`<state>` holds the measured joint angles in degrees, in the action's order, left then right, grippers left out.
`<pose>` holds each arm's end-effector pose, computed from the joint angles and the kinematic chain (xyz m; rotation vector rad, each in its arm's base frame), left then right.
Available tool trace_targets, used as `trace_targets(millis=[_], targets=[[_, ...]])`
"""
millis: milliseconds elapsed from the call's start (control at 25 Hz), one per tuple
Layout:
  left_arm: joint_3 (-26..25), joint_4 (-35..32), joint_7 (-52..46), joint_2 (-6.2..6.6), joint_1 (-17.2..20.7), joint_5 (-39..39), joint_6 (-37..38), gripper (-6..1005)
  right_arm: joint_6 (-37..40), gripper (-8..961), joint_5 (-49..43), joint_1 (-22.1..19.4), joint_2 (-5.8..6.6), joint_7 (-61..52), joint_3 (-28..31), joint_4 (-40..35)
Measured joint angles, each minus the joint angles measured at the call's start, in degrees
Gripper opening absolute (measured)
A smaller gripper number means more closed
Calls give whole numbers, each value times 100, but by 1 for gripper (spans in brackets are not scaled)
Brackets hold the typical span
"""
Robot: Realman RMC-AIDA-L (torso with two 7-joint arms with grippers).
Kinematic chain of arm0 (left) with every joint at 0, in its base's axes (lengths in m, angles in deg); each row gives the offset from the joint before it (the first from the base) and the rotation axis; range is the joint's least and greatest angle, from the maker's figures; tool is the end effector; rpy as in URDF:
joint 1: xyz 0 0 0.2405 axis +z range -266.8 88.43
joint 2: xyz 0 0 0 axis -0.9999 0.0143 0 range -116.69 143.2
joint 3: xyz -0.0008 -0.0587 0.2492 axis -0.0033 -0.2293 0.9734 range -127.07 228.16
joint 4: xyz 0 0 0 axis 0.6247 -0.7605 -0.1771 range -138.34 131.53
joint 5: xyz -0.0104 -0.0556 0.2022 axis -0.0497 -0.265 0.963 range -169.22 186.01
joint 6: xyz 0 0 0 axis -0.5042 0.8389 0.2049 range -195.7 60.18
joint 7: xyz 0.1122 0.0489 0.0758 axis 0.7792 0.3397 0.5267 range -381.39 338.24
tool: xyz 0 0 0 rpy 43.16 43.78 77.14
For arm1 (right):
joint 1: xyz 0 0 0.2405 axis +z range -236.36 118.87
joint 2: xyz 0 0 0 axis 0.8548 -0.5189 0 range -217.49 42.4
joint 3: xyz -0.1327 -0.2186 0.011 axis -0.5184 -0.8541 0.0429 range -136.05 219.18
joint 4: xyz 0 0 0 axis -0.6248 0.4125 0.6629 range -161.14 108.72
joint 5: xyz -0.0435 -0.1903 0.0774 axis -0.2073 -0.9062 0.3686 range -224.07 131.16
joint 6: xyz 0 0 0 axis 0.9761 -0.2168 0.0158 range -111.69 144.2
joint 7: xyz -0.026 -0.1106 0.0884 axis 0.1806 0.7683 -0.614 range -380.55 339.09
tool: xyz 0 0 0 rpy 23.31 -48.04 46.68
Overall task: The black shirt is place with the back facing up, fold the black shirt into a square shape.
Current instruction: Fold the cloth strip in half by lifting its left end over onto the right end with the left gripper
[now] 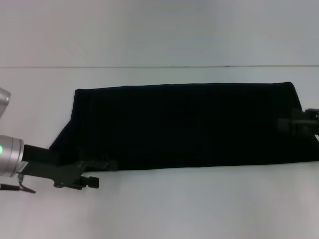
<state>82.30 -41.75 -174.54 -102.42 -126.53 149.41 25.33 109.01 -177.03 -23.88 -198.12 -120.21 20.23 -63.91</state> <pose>-0.2826 0.3374 0.0169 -2.0825 -2.2878 -0.3031 0.2974 0.3534 0.0805 -2.5194 1.0901 0.5916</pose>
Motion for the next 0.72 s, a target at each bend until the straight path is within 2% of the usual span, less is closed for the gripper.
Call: trace_targets(millis=[280, 720], targets=[[-45, 125, -731, -7, 24, -1, -509, 777, 113, 931, 236, 135, -24, 208, -17, -10], [-274, 150, -1414, -7, 143, 84, -834, 776, 77, 931, 252, 316, -108, 336, -105, -2]])
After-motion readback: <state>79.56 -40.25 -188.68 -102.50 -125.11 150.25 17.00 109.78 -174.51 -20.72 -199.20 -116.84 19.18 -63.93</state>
